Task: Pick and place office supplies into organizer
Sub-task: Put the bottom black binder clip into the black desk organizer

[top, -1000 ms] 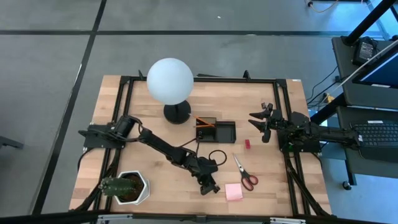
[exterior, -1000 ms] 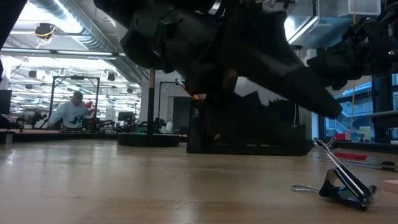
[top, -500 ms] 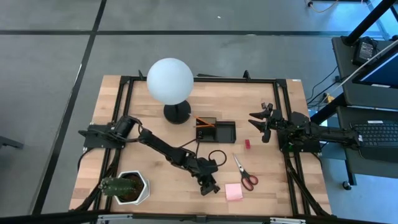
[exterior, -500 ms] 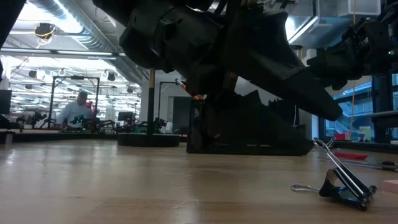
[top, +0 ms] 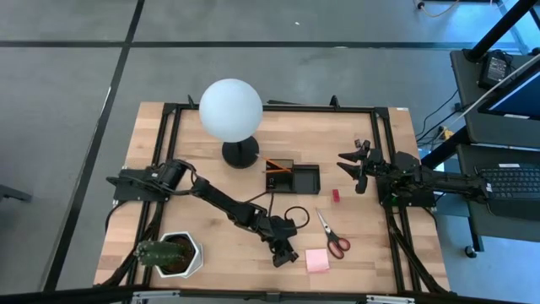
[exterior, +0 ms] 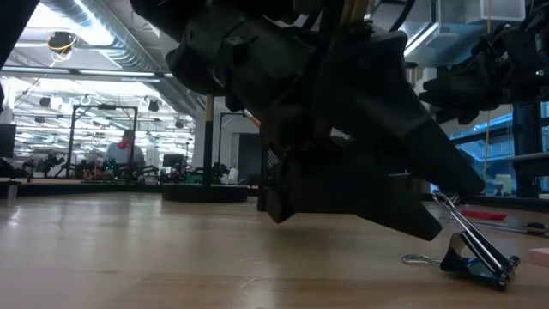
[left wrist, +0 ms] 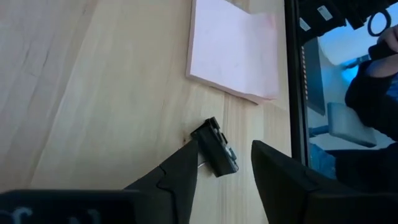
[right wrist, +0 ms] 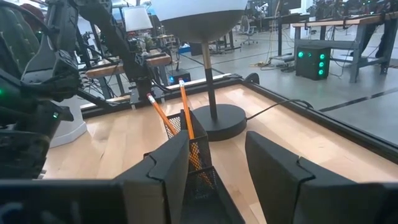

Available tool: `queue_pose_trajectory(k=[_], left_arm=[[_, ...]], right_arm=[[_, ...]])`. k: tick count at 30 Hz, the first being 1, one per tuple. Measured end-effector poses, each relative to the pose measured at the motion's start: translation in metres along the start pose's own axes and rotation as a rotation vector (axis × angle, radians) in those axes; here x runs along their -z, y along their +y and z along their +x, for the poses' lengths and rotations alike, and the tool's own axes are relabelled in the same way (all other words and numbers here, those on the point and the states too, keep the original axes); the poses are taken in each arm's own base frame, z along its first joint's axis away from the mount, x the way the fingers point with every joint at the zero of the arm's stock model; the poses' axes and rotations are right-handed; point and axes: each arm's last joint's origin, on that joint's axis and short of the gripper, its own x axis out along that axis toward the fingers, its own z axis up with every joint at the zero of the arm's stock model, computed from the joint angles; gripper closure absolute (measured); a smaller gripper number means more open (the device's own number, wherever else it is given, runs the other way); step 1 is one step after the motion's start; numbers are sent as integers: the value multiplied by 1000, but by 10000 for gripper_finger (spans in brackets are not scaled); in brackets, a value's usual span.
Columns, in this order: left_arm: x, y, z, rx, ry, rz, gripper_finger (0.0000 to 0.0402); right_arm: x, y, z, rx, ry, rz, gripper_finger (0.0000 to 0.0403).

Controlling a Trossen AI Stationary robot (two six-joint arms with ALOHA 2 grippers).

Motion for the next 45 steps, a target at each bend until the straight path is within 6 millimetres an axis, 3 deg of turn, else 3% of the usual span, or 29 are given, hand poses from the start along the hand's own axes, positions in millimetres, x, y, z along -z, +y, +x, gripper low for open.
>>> queue_pose_trajectory(k=[13,20,26,32,41,45], left_arm=[[0,0,0,-9,-7,37,337],[-3,-2,-2,13,-18,146,391],[-18,1,-12,49,-23,203,398],[-39,5,-41,-6,7,326,399],[-63,-2,-118,-535,-77,598,399],[-65,-3,-147,-649,-114,623,399]], right_arm=[[0,0,0,0,0,0,241],[0,0,0,0,0,1,241],[0,0,0,-1,0,1,241],[0,0,0,0,2,1,241],[0,0,0,-3,3,0,241],[0,0,0,-3,5,0,241]])
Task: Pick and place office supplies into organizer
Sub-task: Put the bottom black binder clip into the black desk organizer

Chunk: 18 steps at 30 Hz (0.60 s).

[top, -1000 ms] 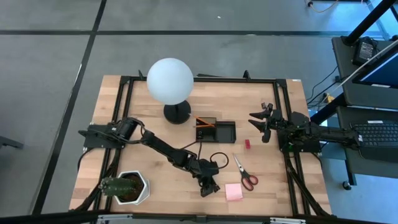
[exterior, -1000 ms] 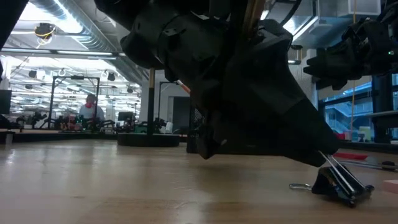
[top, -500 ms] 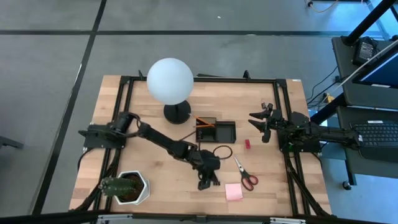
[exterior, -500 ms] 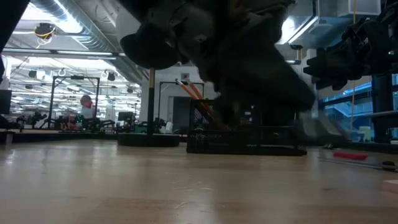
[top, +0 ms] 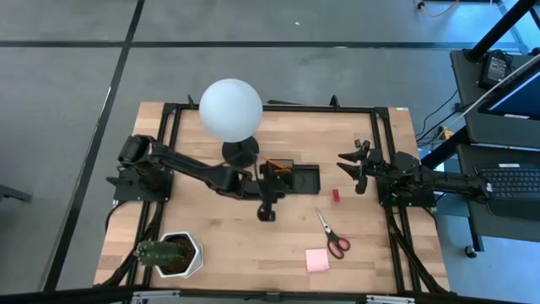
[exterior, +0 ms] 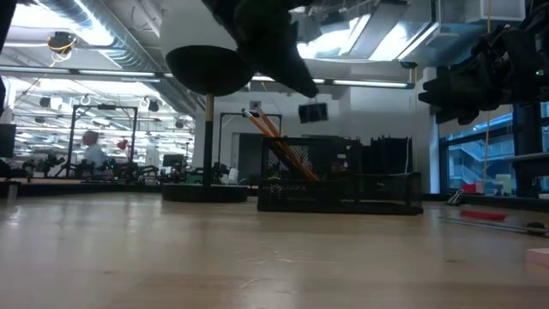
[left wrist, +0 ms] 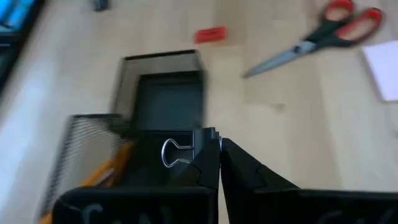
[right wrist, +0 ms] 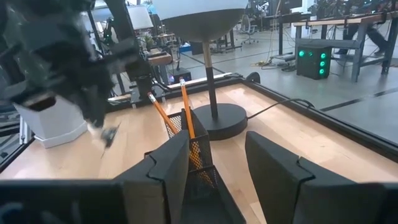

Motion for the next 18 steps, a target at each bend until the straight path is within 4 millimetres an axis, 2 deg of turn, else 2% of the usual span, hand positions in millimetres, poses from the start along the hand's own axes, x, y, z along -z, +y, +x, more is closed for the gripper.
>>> queue_pose_trajectory(k=[3,7,13,18], left_arm=[[11,15,-3,-29,12,-20,399],[31,29,7,-45,43,-25,399],[54,35,22,6,10,-44,400],[65,38,27,37,-13,-57,400]], right_arm=[[0,0,0,1,4,0,241],[0,0,0,4,5,-1,241],[0,0,0,4,3,-2,241],[0,0,0,4,3,-4,241]])
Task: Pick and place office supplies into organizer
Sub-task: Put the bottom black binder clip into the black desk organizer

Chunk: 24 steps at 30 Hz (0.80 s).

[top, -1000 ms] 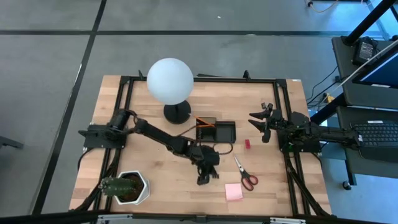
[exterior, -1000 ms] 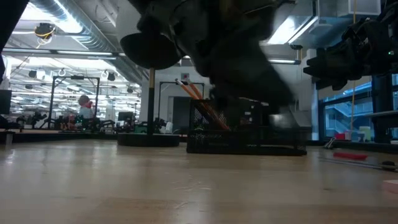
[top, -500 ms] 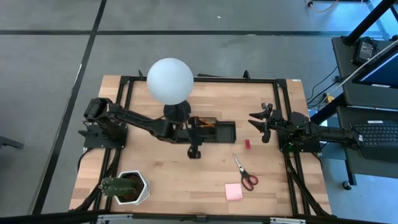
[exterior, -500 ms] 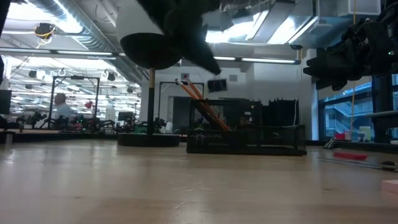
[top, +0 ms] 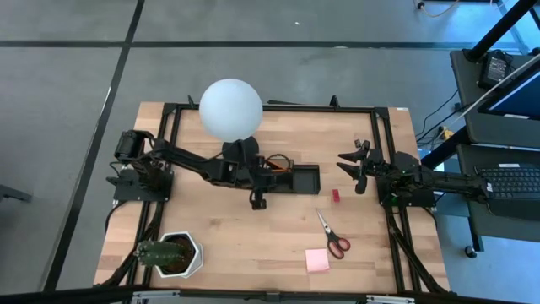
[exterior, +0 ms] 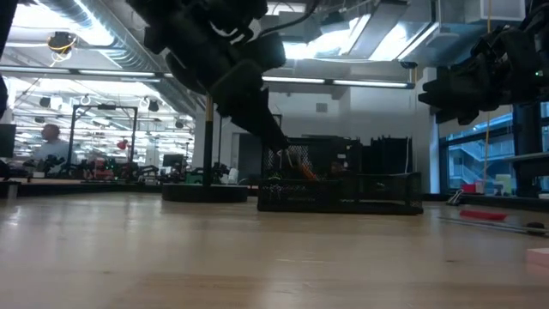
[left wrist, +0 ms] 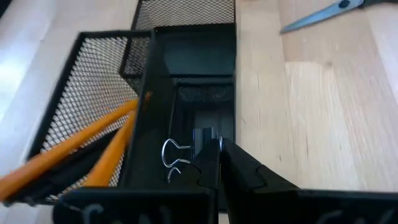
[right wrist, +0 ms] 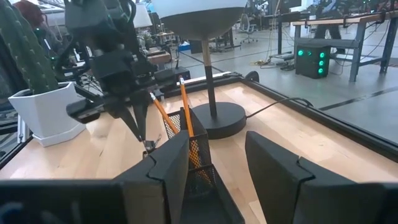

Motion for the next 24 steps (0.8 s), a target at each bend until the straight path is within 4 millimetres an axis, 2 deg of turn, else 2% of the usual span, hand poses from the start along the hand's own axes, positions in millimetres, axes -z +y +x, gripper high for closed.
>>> queue_pose_trajectory(k=[4,17,24], left_arm=[[7,1,2,3,-2,-1,400],[12,0,8,1,18,3,400],[18,-3,13,59,59,12,400]], right_arm=[[0,0,0,0,0,-3,241],[0,0,0,1,0,-22,241],[0,0,0,2,0,-22,241]])
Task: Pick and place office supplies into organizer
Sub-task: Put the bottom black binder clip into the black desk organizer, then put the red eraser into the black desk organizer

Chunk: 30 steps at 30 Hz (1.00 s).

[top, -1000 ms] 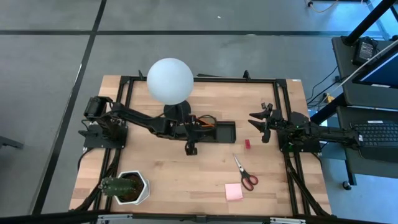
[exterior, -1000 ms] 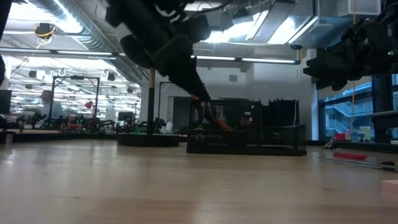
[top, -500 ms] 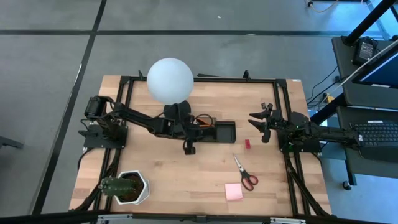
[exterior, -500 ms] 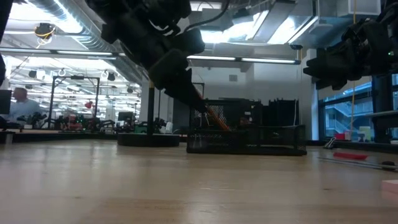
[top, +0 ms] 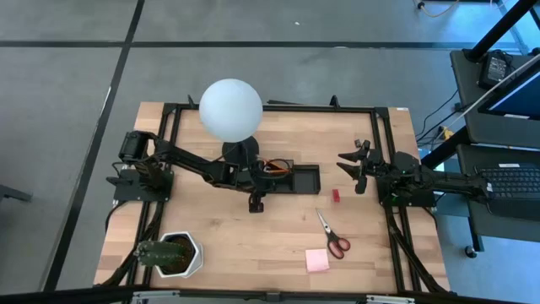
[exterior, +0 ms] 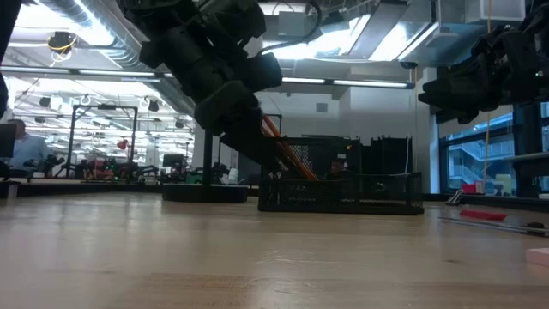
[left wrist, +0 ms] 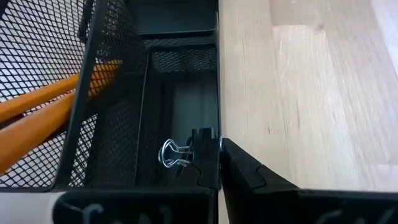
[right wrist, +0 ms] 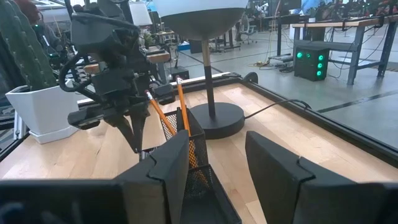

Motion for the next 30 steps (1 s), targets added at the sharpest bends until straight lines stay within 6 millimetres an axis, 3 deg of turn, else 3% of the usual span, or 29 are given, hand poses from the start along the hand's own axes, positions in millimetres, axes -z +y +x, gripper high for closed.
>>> queue_pose_trajectory(k=[7,18,30], left_arm=[[4,-1,6,-3,23,3,394],[5,-1,5,-7,31,39,322],[-11,12,-46,-137,-60,19,304]], right_arm=[[0,0,0,0,0,1,241],[0,0,0,-1,0,1,241],[0,0,0,-1,-1,37,241]])
